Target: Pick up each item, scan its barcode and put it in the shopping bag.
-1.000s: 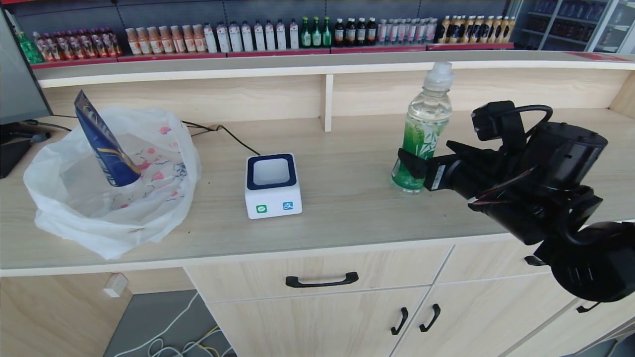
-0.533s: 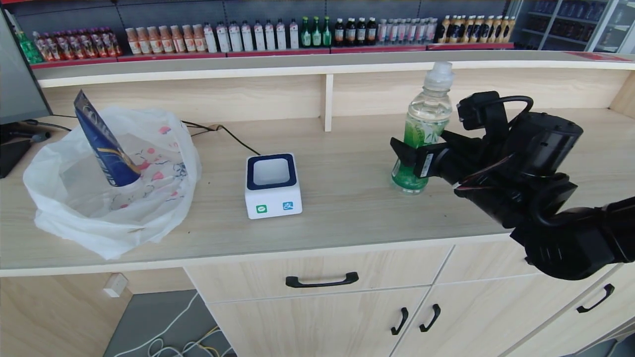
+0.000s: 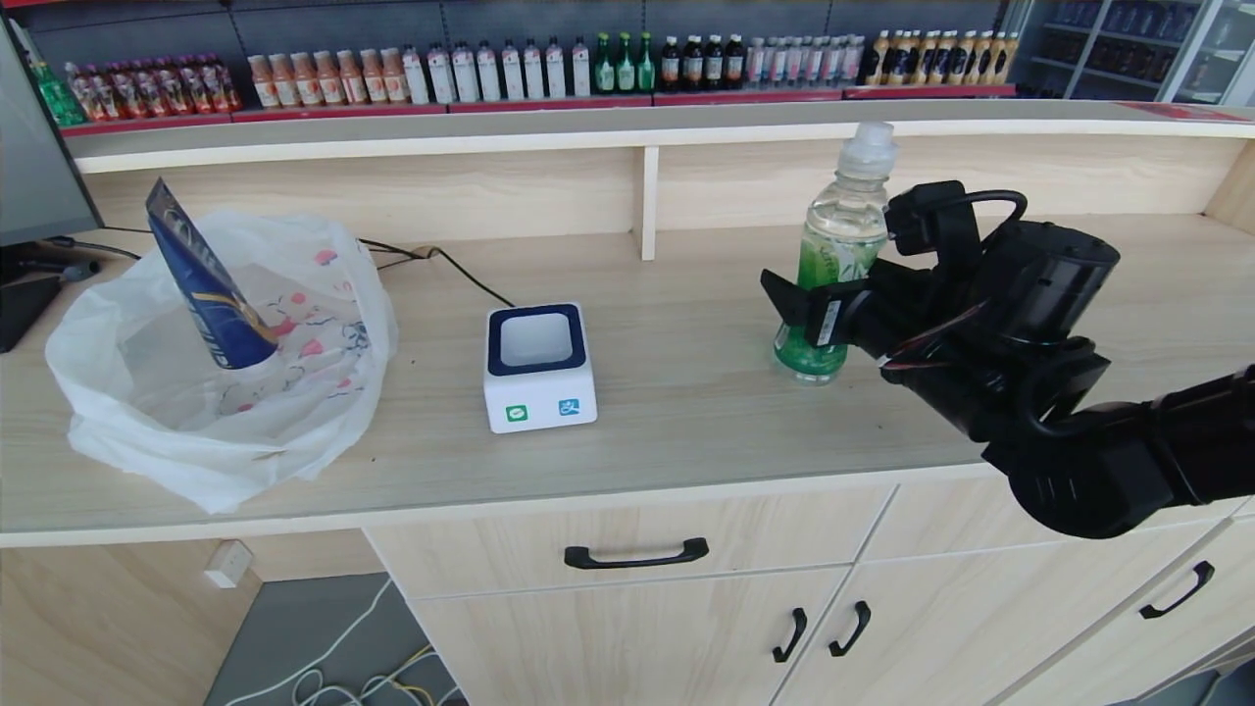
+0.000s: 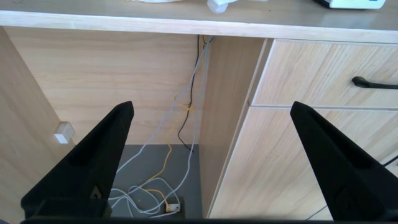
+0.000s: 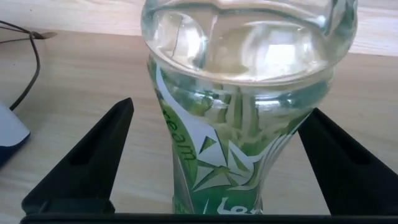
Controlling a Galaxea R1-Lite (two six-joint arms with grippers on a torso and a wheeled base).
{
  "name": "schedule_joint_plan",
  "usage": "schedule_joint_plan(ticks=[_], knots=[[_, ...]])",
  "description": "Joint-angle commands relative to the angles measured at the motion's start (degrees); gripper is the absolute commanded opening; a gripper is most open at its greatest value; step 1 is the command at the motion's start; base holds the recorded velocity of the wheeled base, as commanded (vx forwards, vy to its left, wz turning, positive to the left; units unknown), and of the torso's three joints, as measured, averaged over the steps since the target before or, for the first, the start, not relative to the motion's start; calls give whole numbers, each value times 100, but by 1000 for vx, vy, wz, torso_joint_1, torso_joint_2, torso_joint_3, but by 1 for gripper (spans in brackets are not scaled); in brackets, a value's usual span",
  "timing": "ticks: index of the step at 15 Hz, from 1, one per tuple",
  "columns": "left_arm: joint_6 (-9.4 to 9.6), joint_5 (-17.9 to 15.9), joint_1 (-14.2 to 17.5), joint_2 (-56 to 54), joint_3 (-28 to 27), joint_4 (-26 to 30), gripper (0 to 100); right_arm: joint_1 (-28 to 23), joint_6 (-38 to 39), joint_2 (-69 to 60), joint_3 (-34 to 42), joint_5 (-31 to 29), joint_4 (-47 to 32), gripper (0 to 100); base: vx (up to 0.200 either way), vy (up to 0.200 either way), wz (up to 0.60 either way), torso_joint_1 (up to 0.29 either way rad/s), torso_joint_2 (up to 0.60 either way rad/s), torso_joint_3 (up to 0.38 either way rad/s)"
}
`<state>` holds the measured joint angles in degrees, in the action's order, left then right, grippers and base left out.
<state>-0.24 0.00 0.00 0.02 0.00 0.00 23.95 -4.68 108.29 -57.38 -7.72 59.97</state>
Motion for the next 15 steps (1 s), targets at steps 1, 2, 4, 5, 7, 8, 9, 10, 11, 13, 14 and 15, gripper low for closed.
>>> schedule_joint_plan(ticks=[1,2,4,5,7,8,9,10,11,13,14,15], knots=[[-2,0,0,-2,0,0,100,-5,2,122,-212,-2,-2,100,0,0,0,0,0,0],[-2,0,-9,-2,0,0,100,-5,-6,131,-247,-2,-2,100,0,0,0,0,0,0],[-2,0,0,-2,0,0,100,-5,-24,140,-265,-11,-2,100,0,0,0,0,0,0],[-2,0,-9,-2,0,0,100,-5,-15,140,-274,-11,-2,100,0,0,0,0,0,0],[-2,0,-9,-2,0,0,100,-5,-15,131,-300,-2,-2,100,0,0,0,0,0,0],[-2,0,0,-2,0,0,100,-5,-15,140,-291,-2,-2,100,0,0,0,0,0,0],[-2,0,-9,-2,0,0,100,4,-15,140,-300,-2,-2,100,0,0,0,0,0,0],[-2,0,0,-2,0,0,100,4,-15,157,-318,-2,-2,100,0,0,0,0,0,0],[-2,0,-9,-2,0,0,100,4,-15,175,-353,-2,-2,100,0,0,0,0,0,0],[-2,0,-9,-2,0,0,100,4,-15,175,-423,-2,-2,0,0,0,0,0,0,0],[-2,0,0,-2,0,0,100,-5,-15,175,-467,-2,-2,0,0,0,0,0,0,0],[-2,0,-9,-2,0,0,100,-5,-15,166,-485,-2,-2,0,0,0,0,0,0,0]])
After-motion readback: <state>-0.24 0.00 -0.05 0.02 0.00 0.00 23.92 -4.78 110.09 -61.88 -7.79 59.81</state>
